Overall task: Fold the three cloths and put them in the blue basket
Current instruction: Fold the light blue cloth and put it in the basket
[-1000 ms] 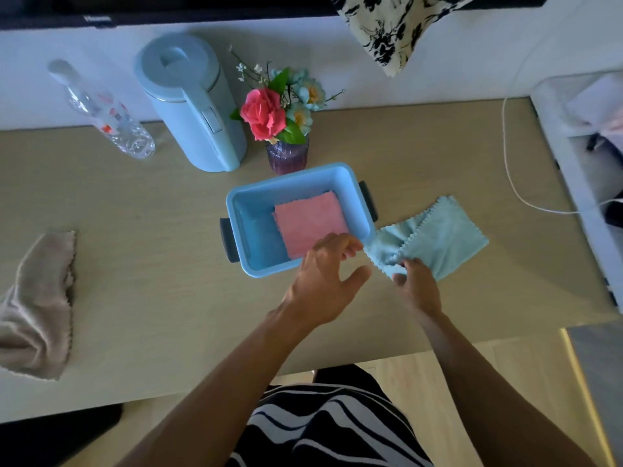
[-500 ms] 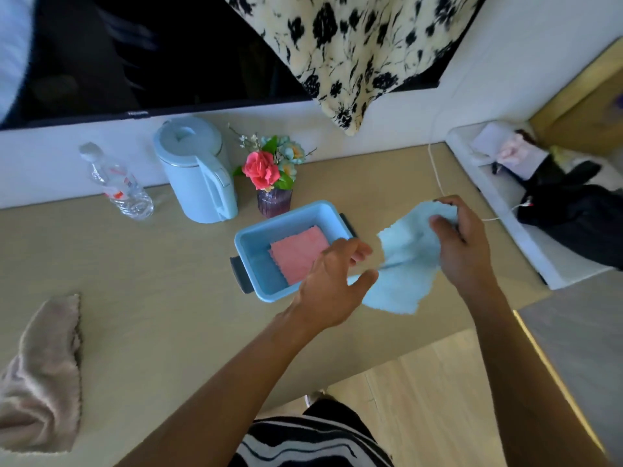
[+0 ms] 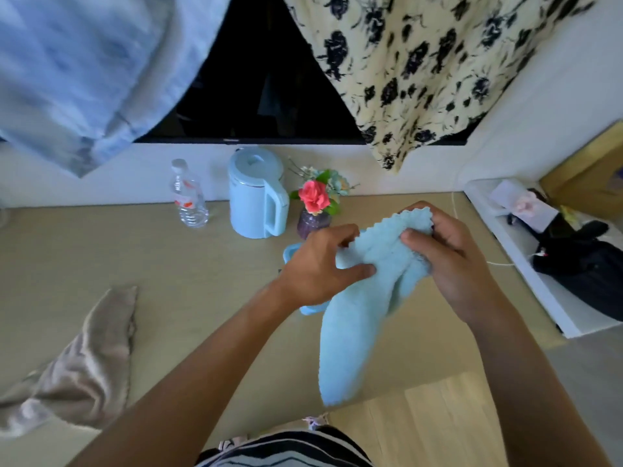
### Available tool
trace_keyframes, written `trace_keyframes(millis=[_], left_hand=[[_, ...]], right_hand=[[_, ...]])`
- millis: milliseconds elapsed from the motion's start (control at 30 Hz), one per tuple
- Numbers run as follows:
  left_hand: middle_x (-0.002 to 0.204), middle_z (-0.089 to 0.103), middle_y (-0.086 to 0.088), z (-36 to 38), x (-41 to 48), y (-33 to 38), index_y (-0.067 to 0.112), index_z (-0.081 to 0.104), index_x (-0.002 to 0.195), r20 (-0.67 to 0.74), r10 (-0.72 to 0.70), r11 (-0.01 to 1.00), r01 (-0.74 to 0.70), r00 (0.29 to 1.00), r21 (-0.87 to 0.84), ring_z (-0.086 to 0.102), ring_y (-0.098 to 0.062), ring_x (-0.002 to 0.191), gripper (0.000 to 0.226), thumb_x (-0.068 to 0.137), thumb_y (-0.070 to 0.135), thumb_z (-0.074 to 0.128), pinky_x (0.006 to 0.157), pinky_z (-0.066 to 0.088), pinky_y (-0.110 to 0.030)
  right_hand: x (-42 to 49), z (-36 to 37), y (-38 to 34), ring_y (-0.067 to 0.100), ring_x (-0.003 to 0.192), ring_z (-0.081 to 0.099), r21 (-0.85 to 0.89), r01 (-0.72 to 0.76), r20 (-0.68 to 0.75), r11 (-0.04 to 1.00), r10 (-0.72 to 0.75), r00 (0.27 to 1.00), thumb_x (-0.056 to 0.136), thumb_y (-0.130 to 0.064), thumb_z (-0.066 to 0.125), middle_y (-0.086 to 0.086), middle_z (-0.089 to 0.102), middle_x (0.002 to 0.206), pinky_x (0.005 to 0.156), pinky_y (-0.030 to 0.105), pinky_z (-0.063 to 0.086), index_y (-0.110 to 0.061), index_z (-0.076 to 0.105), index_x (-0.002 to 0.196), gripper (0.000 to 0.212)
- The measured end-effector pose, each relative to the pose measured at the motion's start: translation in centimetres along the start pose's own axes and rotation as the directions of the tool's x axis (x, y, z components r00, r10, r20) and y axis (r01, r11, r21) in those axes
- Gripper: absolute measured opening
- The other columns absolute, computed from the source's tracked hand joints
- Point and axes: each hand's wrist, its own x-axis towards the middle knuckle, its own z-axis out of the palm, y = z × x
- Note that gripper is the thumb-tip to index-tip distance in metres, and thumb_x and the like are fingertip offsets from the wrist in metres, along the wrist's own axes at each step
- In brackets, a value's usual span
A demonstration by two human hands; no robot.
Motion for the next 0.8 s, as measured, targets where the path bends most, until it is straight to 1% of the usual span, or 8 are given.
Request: trace_keyframes(millis=[67, 133, 300, 433, 567, 633, 700, 800], left_hand=[[0.069, 0.050, 0.003, -2.4, -1.7, -1.3, 0.012, 0.060, 0.086, 0.021, -0.040, 0.999, 0.039, 0.999, 0.010, 0.046, -0.015, 0.065, 0.028, 0.081, 0.033, 0.077, 0.062, 0.043, -0.033], [0.062, 0.036, 0.010, -4.8, -3.6, -2.5, 0.029, 0.044, 0.068, 0.028, -0.081, 0.994, 0.079, 0.996, 0.069, 0.037, -0.006, 0.057, 0.037, 0.079, 0.026, 0.079, 0.054, 0.030, -0.019], [0.059, 0.043, 0.011, -10.7, -8.7, -6.0, 0.029, 0.042, 0.064, -0.016, -0.202, 0.965, 0.202, 0.979, 0.168, 0.040, -0.006, 0.057, 0.038, 0.080, 0.022, 0.077, 0.054, 0.031, -0.016], [0.063, 0.051, 0.005, -15.3, -11.9, -9.2, 0.018, 0.060, 0.073, -0.110, -0.278, 0.934, 0.295, 0.954, 0.201, 0.042, -0.008, 0.057, 0.019, 0.082, 0.024, 0.076, 0.055, 0.035, -0.019], [0.069, 0.062, 0.004, -18.8, -13.4, -12.2, 0.022, 0.067, 0.079, -0.242, -0.332, 0.885, 0.389, 0.912, 0.254, 0.054, -0.012, 0.062, 0.011, 0.081, 0.027, 0.076, 0.060, 0.041, -0.024], [0.070, 0.063, 0.008, -19.8, -13.6, -13.4, 0.015, 0.071, 0.083, -0.290, -0.349, 0.859, 0.428, 0.891, 0.281, 0.057, -0.003, 0.062, 0.009, 0.081, 0.020, 0.078, 0.060, 0.040, -0.018], [0.069, 0.063, 0.011, -20.4, -13.6, -14.5, 0.010, 0.073, 0.084, -0.314, -0.358, 0.845, 0.449, 0.879, 0.292, 0.058, 0.005, 0.062, 0.007, 0.080, 0.013, 0.079, 0.060, 0.038, -0.011], [0.073, 0.066, 0.008, -21.1, -13.9, -15.1, 0.014, 0.074, 0.084, -0.376, -0.354, 0.829, 0.474, 0.856, 0.297, 0.059, 0.005, 0.066, 0.004, 0.082, 0.013, 0.076, 0.063, 0.040, -0.019]], right_hand=[[0.5, 1.8, 0.1, 0.014, 0.067, 0.048, 0.003, 0.029, -0.003, 1.000, -0.029, 1.000, 0.090, -0.005, 0.054, 0.002, 0.052, 0.070, 0.059, 0.024, 0.040, -0.007, 0.052, 0.077, 0.013], [1.1, 3.6, 0.3, 0.010, 0.062, 0.047, 0.000, 0.043, -0.009, 0.999, -0.043, 0.999, 0.093, 0.004, 0.052, -0.003, 0.052, 0.066, 0.056, 0.021, 0.039, -0.009, 0.049, 0.075, 0.023], [3.0, 6.8, 1.1, 0.006, 0.064, 0.059, 0.063, 0.023, 0.028, 0.998, -0.025, 0.999, 0.094, 0.012, 0.047, -0.009, 0.063, 0.067, 0.061, 0.019, 0.048, -0.012, 0.058, 0.078, 0.031], [4.9, 8.7, 3.2, 0.024, 0.076, 0.052, 0.042, -0.022, 0.083, 0.999, 0.018, 0.996, 0.093, 0.003, 0.055, 0.015, 0.055, 0.079, 0.070, 0.034, 0.041, -0.001, 0.055, 0.082, 0.013], [7.1, 11.4, 6.4, 0.019, 0.075, 0.062, -0.016, -0.094, 0.070, 0.995, 0.095, 0.993, 0.093, 0.003, 0.058, 0.004, 0.066, 0.077, 0.069, 0.030, 0.049, -0.012, 0.065, 0.086, 0.019], [8.3, 12.5, 8.4, 0.014, 0.074, 0.063, -0.067, -0.112, 0.082, 0.991, 0.117, 0.990, 0.093, 0.000, 0.061, 0.001, 0.068, 0.079, 0.070, 0.029, 0.051, -0.014, 0.066, 0.092, 0.014], [9.4, 13.2, 10.3, 0.020, 0.080, 0.063, -0.101, -0.119, 0.061, 0.988, 0.125, 0.990, 0.090, -0.006, 0.064, 0.006, 0.067, 0.084, 0.077, 0.036, 0.050, -0.011, 0.066, 0.099, 0.010], [10.0, 13.7, 11.3, 0.024, 0.080, 0.061, -0.107, -0.111, 0.027, 0.988, 0.115, 0.993, 0.092, -0.003, 0.064, 0.009, 0.066, 0.084, 0.077, 0.041, 0.049, -0.014, 0.066, 0.100, 0.013]])
